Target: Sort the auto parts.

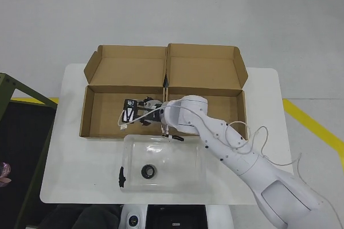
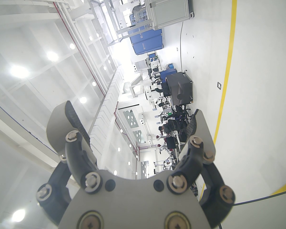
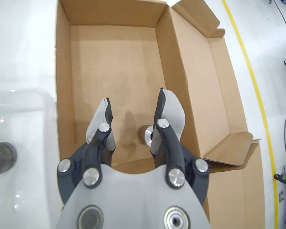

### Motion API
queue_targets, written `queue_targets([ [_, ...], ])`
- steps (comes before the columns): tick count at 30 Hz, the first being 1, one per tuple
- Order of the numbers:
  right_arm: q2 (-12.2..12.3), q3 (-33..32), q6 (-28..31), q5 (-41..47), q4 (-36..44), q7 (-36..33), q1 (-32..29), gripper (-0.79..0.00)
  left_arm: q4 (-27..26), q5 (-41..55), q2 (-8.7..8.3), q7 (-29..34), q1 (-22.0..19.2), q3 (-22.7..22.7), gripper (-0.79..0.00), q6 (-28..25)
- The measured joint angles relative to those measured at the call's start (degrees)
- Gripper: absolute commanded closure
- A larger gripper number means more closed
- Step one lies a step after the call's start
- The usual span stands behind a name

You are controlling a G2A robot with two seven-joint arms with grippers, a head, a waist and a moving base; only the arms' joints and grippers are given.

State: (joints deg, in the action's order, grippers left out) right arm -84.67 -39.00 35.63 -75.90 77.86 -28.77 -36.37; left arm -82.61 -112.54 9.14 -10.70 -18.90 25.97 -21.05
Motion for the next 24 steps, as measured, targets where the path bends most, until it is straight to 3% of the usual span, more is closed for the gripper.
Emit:
queue_targets([
  [14, 4.51, -7.08, 10.12, 1.26, 19.16, -2.05, -14.53, -0.348, 0.00, 0.00, 0.00, 0.00, 0.00, 0.00, -0.785, 0.00],
  [24, 6.20, -7.06, 14.70, 0.77, 25.99, -2.75, -20.87, -0.351, 0.00, 0.00, 0.00, 0.00, 0.00, 0.00, -0.785, 0.00],
])
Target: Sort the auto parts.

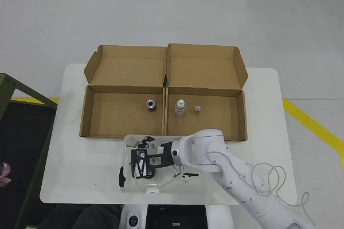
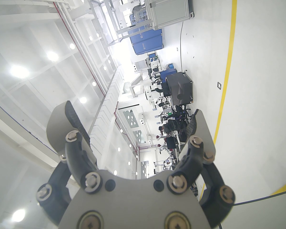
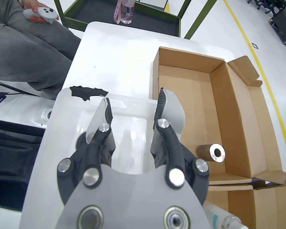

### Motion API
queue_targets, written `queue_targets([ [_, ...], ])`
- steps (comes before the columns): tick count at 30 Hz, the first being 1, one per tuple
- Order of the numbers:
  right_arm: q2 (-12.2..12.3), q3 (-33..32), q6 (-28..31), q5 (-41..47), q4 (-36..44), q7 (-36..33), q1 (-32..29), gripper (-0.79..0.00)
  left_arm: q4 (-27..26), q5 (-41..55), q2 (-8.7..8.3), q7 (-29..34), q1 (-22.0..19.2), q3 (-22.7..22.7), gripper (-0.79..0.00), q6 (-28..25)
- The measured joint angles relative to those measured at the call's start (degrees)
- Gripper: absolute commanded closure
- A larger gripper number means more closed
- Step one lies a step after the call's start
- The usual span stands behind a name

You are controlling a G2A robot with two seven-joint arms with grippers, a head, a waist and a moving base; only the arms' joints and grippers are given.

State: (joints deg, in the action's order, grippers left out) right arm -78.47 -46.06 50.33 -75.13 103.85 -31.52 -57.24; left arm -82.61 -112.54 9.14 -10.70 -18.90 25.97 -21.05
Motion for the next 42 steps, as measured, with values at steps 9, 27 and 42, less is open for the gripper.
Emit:
queue_targets([
  [9, 1.26, 0.01, 1.46, -2.06, 0.77, 0.06, -3.99, -0.354, 0.00, 0.00, 0.00, 0.00, 0.00, 0.00, -0.785, 0.00],
  [27, 3.86, -1.76, 3.01, -6.76, 1.01, 0.54, -9.81, -0.382, 0.00, 0.00, 0.00, 0.00, 0.00, 0.00, -0.785, 0.00],
  [42, 4.39, 0.17, 1.90, -9.23, -2.67, 2.66, -9.19, -0.391, 0.00, 0.00, 0.00, 0.00, 0.00, 0.00, -0.785, 0.00],
])
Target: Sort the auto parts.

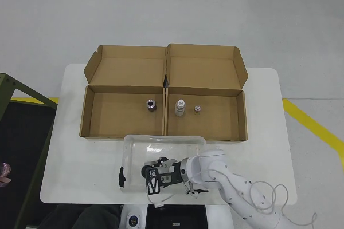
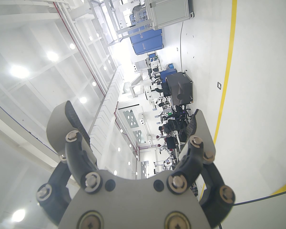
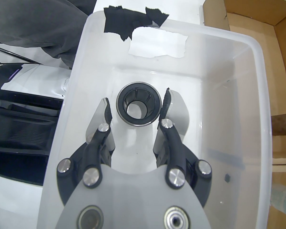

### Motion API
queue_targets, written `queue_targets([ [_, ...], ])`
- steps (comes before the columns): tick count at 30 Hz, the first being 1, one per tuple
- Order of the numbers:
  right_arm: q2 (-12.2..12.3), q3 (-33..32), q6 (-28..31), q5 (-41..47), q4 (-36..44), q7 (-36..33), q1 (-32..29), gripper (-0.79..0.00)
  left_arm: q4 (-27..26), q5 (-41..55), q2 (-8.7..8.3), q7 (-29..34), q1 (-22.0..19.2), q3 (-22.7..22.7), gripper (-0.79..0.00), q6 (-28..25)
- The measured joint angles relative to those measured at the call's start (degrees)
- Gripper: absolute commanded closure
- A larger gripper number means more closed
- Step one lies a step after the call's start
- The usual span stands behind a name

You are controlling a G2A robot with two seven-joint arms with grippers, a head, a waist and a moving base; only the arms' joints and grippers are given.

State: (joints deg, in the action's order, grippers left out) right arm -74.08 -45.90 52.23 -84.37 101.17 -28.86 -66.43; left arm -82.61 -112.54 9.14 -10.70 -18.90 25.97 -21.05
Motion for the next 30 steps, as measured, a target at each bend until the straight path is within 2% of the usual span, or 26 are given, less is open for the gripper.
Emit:
queue_targets([
  [13, -1.18, 4.32, -2.11, 0.07, -4.78, 0.98, 4.61, -0.403, 0.00, 0.00, 0.00, 0.00, 0.00, 0.00, -0.785, 0.00],
  [19, -1.80, 6.18, -2.71, 0.71, -6.98, 1.31, 6.33, -0.453, 0.00, 0.00, 0.00, 0.00, 0.00, 0.00, -0.785, 0.00],
  [21, -1.94, 6.54, -2.82, 0.94, -7.53, 1.43, 6.74, -0.437, 0.00, 0.00, 0.00, 0.00, 0.00, 0.00, -0.785, 0.00],
  [25, -2.16, 7.05, -3.08, 1.38, -8.55, 1.81, 7.47, -0.274, 0.00, 0.00, 0.00, 0.00, 0.00, 0.00, -0.785, 0.00],
  [27, -2.23, 7.17, -3.15, 1.75, -8.76, 2.11, 7.74, -0.126, 0.00, 0.00, 0.00, 0.00, 0.00, 0.00, -0.785, 0.00],
  [30, -2.23, 7.14, -3.00, 2.27, -8.46, 2.48, 7.91, 0.000, 0.00, 0.00, 0.00, 0.00, 0.00, 0.00, -0.785, 0.00],
])
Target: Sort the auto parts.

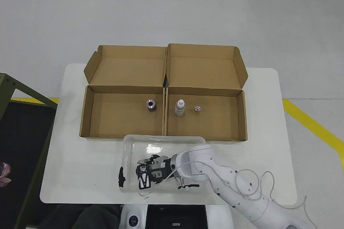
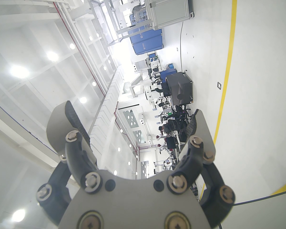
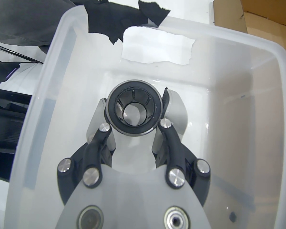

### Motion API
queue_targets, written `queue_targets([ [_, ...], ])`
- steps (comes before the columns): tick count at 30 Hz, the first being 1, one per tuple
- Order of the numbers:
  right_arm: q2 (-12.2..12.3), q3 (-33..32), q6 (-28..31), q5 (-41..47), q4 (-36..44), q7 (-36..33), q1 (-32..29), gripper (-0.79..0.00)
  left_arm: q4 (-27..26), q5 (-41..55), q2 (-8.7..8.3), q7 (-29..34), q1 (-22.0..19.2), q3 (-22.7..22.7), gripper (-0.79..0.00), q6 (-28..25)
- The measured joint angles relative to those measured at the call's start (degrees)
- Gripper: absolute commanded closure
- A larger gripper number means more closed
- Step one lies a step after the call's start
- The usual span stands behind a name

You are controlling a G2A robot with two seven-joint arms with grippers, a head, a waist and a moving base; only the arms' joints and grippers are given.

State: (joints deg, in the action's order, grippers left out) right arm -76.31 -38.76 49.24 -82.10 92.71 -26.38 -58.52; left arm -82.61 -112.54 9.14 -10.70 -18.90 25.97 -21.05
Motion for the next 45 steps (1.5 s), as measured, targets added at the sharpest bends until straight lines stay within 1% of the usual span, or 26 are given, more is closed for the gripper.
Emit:
queue_targets([
  [10, 0.53, -1.47, 1.07, 1.53, 1.78, 1.50, -0.08, 0.000, 0.00, 0.00, 0.00, 0.00, 0.00, 0.00, -0.785, 0.00],
  [21, 1.83, -5.92, 1.80, 3.49, 6.92, 2.88, -0.88, 0.000, 0.00, 0.00, 0.00, 0.00, 0.00, 0.00, -0.785, 0.00],
  [30, 2.43, -8.95, 1.19, 4.91, 9.69, 3.25, 0.08, 0.000, 0.00, 0.00, 0.00, 0.00, 0.00, 0.00, -0.785, 0.00],
  [38, 2.27, -9.70, -0.35, 6.89, 9.42, 3.78, 2.47, 0.000, 0.00, 0.00, 0.00, 0.00, 0.00, 0.00, -0.785, 0.00],
  [45, 1.73, -8.77, -2.06, 8.22, 7.78, 4.46, 4.82, 0.000, 0.00, 0.00, 0.00, 0.00, 0.00, 0.00, -0.785, 0.00],
])
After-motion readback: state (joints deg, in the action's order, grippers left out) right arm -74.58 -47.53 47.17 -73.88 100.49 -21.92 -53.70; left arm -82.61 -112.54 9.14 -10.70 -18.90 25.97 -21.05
